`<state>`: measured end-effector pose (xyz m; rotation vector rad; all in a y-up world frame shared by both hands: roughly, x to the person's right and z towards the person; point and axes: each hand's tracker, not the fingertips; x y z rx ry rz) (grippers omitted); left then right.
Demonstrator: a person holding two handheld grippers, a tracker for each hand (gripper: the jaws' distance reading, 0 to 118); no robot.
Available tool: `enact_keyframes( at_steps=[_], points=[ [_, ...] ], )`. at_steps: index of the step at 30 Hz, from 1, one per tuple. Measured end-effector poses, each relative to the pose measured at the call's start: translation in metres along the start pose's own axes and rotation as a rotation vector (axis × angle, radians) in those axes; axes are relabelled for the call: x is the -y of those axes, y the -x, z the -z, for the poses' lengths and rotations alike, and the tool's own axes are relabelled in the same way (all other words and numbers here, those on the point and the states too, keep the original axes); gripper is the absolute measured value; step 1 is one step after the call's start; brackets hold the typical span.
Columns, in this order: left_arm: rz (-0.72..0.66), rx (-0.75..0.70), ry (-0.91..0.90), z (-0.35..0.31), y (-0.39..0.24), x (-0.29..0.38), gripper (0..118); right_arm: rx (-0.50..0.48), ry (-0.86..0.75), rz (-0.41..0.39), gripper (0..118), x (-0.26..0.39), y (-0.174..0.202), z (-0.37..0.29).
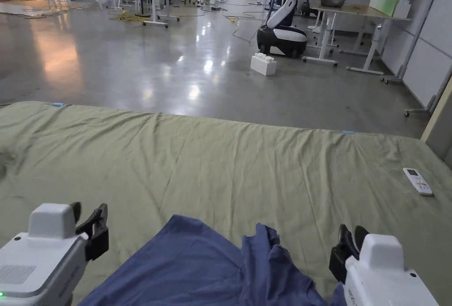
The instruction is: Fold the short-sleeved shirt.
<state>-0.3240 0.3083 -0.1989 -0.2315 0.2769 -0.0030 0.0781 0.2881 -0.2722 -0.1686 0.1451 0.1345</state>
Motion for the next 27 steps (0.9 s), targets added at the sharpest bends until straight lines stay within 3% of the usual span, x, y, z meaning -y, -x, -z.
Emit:
enact_keyframes(
  at_steps=[1,2,3,5,7,13,22,25,27],
  points=[
    [0.005,0.009,-0.011,-0.002,-0.005,-0.002,19,-0.01,-0.014,0.012,19,-0.003,0.004,-0.001],
    [0.011,0.01,-0.024,-0.004,-0.011,-0.004,9,-0.013,-0.019,0.015,11,-0.005,0.008,-0.001],
    [0.011,0.013,-0.031,-0.001,-0.014,-0.001,8,-0.011,-0.033,0.011,5,-0.007,0.012,-0.001],
    [0.014,0.035,-0.042,0.001,-0.018,-0.001,4,0.001,-0.07,-0.029,4,-0.012,0.016,-0.004],
    [0.021,0.042,-0.044,0.0,-0.019,0.0,1,-0.009,-0.068,-0.018,2,-0.012,0.018,-0.005],
    [0.067,0.031,-0.028,-0.005,-0.02,0.003,1,-0.019,-0.072,-0.024,0,-0.013,0.018,-0.005],
    [0.007,-0.009,0.283,0.005,0.068,0.043,1,-0.042,-0.01,-0.043,0,0.0,0.018,0.005],
    [-0.04,-0.035,0.435,0.013,0.099,0.062,2,-0.035,-0.024,-0.11,0,0.006,0.025,0.006],
    [-0.071,-0.041,0.513,0.022,0.119,0.08,10,-0.056,0.032,-0.065,0,0.014,0.026,0.008]
  ],
)
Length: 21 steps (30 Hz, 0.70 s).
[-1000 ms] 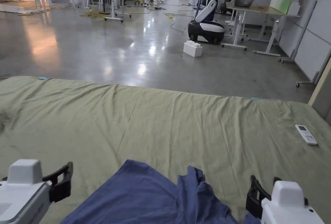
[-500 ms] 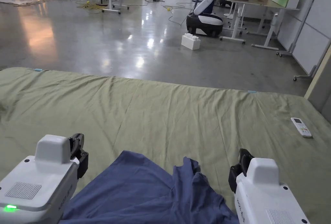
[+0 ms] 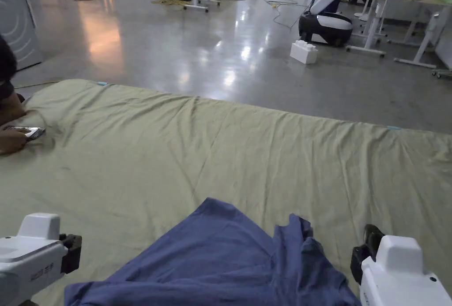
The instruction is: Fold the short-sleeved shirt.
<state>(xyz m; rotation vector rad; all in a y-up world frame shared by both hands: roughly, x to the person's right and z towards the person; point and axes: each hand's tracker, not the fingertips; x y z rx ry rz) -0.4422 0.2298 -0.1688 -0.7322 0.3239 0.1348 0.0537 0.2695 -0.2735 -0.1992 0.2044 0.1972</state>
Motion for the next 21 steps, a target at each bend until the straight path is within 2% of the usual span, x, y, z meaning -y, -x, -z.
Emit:
enact_keyframes(
  at_steps=[2,3,4,5,6,10,18,21],
  points=[
    [-0.006,-0.036,0.058,-0.012,-0.013,0.005,13,0.001,0.005,-0.005,0,0.005,0.003,0.002],
    [-0.009,-0.033,0.104,-0.008,-0.012,0.008,28,0.002,0.01,-0.009,0,0.006,0.004,0.003],
    [-0.019,-0.034,0.141,0.0,-0.011,0.014,57,0.001,0.019,-0.011,0,0.009,0.005,0.004],
    [-0.043,-0.035,0.172,0.008,-0.003,0.015,75,-0.003,0.028,-0.013,0,0.01,0.006,0.005],
    [-0.06,-0.029,0.2,0.013,-0.001,0.019,82,-0.003,0.034,-0.015,0,0.012,0.007,0.005],
    [-0.135,0.006,0.248,0.038,0.008,0.027,82,-0.001,0.057,-0.03,0,0.019,0.008,0.007],
    [-0.068,-0.051,0.288,0.074,-0.001,0.041,77,0.006,0.129,-0.024,1,0.029,0.007,0.02],
    [-0.005,-0.055,0.265,0.071,-0.012,0.038,53,0.005,0.153,-0.026,0,0.033,0.007,0.025]
  ],
)
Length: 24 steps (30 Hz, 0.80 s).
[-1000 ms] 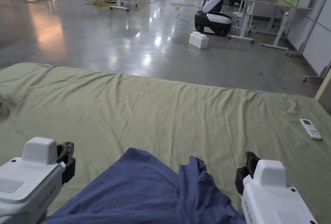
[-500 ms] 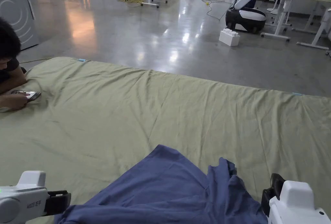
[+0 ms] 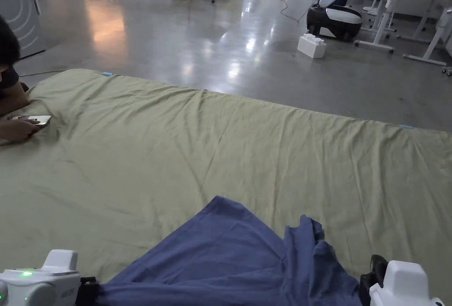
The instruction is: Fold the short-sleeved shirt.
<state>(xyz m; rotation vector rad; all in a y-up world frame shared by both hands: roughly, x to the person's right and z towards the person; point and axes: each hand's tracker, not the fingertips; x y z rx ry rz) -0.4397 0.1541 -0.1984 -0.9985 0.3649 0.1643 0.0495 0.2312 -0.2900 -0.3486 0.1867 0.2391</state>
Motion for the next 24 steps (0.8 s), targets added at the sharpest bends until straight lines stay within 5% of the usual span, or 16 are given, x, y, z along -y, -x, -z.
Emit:
enact_keyframes(
  at_steps=[3,6,9,12,21,24],
  points=[
    [0.021,0.013,-0.002,-0.002,-0.005,-0.004,11,-0.018,0.045,0.005,1,0.002,-0.001,0.016],
    [0.031,0.046,-0.01,-0.003,-0.01,-0.004,6,-0.088,0.17,0.068,9,0.003,-0.006,0.046],
    [0.038,0.051,-0.02,-0.007,-0.007,-0.002,6,-0.143,0.344,0.055,68,0.007,-0.011,0.084],
    [0.006,0.066,-0.03,-0.006,0.0,0.0,6,-0.205,0.471,-0.004,84,0.015,-0.015,0.129],
    [0.006,0.055,-0.045,0.008,0.001,0.005,6,-0.277,0.648,-0.041,86,0.037,0.004,0.201],
    [-0.002,0.055,-0.042,0.008,0.003,0.004,6,-0.302,0.639,-0.034,65,0.033,0.003,0.201]
  ],
)
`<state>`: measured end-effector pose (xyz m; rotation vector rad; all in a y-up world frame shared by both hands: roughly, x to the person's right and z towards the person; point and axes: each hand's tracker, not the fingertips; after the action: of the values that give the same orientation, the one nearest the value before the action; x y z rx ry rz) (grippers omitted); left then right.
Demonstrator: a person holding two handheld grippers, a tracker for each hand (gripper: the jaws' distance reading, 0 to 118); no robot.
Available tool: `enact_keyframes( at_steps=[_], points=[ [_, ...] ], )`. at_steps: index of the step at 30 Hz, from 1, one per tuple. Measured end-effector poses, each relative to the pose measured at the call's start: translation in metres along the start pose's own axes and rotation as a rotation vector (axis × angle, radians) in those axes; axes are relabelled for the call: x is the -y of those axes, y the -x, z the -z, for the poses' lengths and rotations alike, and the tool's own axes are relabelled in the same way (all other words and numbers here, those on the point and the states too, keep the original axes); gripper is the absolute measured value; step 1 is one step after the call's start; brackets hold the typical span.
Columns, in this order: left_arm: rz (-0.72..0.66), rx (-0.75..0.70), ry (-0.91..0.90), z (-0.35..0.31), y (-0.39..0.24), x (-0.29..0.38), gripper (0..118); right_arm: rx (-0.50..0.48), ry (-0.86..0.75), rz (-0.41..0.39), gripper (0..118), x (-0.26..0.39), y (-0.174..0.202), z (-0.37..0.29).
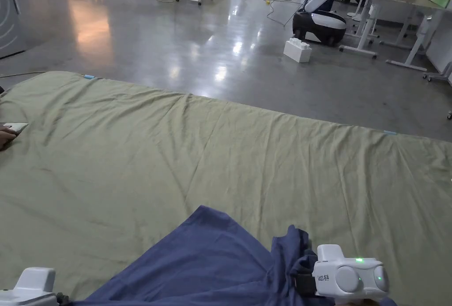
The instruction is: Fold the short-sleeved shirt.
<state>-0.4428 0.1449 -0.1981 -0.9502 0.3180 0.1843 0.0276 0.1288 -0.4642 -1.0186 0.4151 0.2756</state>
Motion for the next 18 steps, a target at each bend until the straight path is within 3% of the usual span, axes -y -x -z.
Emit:
enact_keyframes(
  at_steps=[2,3,5,11,18],
  points=[
    [0.001,-0.001,-0.008,-0.032,-0.031,-0.008,6,-0.031,-0.027,0.022,23,0.002,0.0,-0.008],
    [0.002,-0.003,-0.011,-0.028,-0.027,-0.007,6,-0.025,-0.045,0.017,9,0.004,0.0,-0.011],
    [0.002,-0.002,-0.021,-0.031,-0.027,-0.008,6,0.017,-0.06,-0.013,8,0.007,0.001,-0.015],
    [-0.023,0.034,-0.083,-0.035,0.007,-0.021,6,0.018,-0.182,0.044,7,0.017,0.0,-0.052],
    [-0.012,0.061,-0.247,-0.07,-0.003,-0.05,6,0.065,-0.363,0.036,6,0.006,-0.005,-0.126]
  ],
)
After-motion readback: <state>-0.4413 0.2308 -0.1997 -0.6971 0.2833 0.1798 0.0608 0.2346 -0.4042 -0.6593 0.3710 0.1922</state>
